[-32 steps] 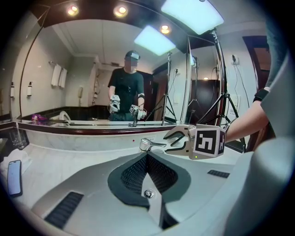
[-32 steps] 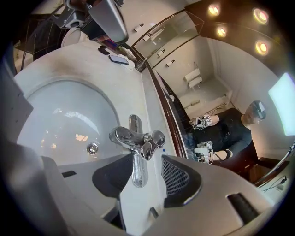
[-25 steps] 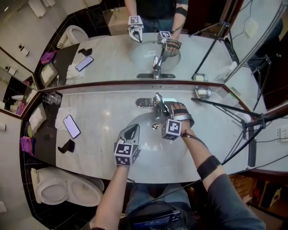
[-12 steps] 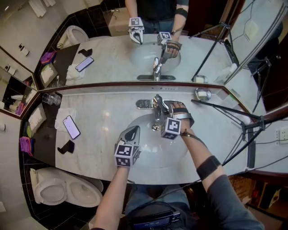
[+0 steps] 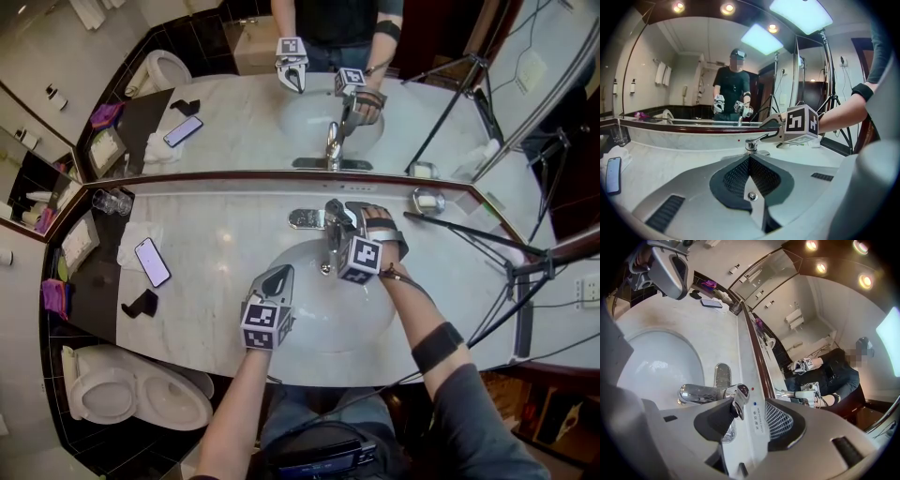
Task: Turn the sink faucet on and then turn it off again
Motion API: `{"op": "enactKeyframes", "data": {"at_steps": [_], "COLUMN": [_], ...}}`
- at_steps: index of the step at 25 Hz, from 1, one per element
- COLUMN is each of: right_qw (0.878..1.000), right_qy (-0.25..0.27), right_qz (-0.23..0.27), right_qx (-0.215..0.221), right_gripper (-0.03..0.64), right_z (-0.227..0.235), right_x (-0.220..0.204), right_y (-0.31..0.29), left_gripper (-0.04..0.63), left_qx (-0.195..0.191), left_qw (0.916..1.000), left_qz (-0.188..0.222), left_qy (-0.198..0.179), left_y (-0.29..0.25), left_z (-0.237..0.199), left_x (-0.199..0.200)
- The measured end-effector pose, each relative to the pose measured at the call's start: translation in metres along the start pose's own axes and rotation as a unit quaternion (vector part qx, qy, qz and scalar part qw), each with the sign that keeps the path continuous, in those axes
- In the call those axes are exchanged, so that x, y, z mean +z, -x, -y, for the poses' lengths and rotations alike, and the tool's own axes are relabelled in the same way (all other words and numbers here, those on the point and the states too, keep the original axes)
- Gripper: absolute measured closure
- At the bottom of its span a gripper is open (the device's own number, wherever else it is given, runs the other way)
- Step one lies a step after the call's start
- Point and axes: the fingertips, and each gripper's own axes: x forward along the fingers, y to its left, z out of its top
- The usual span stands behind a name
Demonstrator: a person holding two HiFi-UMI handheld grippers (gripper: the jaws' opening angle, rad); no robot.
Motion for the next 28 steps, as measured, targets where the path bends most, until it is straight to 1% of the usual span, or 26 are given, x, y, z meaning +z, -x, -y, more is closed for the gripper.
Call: {"op": "enactKeyframes", "data": {"at_steps": [3,7,11,15,19,24,27,28], "right_qw": [1.000,1.000,0.999,0.999,0.999,0.999,0.998,0.998], "right_qy": [0.003,-0.015,-0.021,-0.029,-0.025,-0.041,-0.048,-0.050], "right_qz": [-0.003,-0.011,-0.016,-0.016,-0.020,-0.015,-0.009,-0.007], "right_qx": [0.002,0.014,0.021,0.018,0.019,0.029,0.027,0.022], "right_gripper": [0.397,0.397,0.397,0.397,0.399,0.416,0.438,0.456], "right_z": [0.005,0.006,0.005,0.004,0.003,-0.009,-0.009,-0.008], "right_x": [0.002,0.000,-0.001,-0.002,-0.003,-0.003,0.000,0.001], "right_y": [-0.002,-0.009,-0.013,-0.012,-0.010,0.006,0.021,0.027], "left_gripper": [0.595,0.595,0.595,0.595,0.595,0.595,0.595,0.595], "left_qx": [0.005,0.012,0.015,0.017,0.015,0.012,0.010,0.010], "left_qw": [1.0000,0.9999,0.9999,0.9998,0.9999,0.9999,0.9998,0.9998], "left_qz": [0.001,0.000,0.006,0.006,0.007,0.011,0.013,0.015], "left_qy": [0.000,0.001,0.004,0.005,0.003,0.001,-0.005,-0.008], "left_y": [0.002,0.006,0.011,0.015,0.019,0.025,0.030,0.032], "left_z": [-0.004,-0.009,-0.012,-0.012,-0.009,-0.001,0.002,0.003], "left_x": [0.001,0.001,0.005,0.003,0.005,0.009,0.014,0.016]}}
